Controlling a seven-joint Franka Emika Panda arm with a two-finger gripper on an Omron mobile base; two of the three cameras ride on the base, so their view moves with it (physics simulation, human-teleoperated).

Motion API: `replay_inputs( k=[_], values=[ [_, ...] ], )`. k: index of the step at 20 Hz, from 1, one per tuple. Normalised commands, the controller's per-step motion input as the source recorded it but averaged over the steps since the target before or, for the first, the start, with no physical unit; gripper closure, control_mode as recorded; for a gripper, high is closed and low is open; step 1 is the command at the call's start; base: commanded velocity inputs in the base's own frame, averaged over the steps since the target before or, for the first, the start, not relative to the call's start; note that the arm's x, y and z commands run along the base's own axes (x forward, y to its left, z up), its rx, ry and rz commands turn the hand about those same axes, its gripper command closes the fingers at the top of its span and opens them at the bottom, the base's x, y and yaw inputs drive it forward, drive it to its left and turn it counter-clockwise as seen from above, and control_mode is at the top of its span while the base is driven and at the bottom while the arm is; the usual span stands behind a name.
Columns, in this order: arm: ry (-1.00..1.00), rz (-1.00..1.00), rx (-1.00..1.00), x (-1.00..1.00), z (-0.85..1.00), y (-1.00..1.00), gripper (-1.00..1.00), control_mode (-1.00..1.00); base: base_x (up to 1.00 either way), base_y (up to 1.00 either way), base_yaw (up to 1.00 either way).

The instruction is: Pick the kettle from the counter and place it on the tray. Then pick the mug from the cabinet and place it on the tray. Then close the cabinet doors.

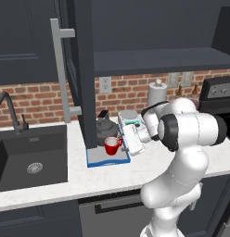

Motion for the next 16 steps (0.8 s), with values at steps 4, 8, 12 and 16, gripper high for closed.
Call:
replay_inputs(
  k=[4,8,12,16],
  values=[
    [0.01,-0.09,0.0,-0.02,0.2,-0.24,-1.0,-1.0,0.0,0.0,0.0],
    [0.0,-0.09,0.0,-0.02,0.21,-0.27,-1.0,-1.0,0.0,0.0,0.0],
    [0.02,-0.07,0.0,-0.14,0.44,-0.08,-1.0,-1.0,0.0,0.0,0.0],
    [0.12,-0.09,0.0,-0.33,0.6,0.0,-1.0,-1.0,0.0,0.0,0.0]
  ],
)
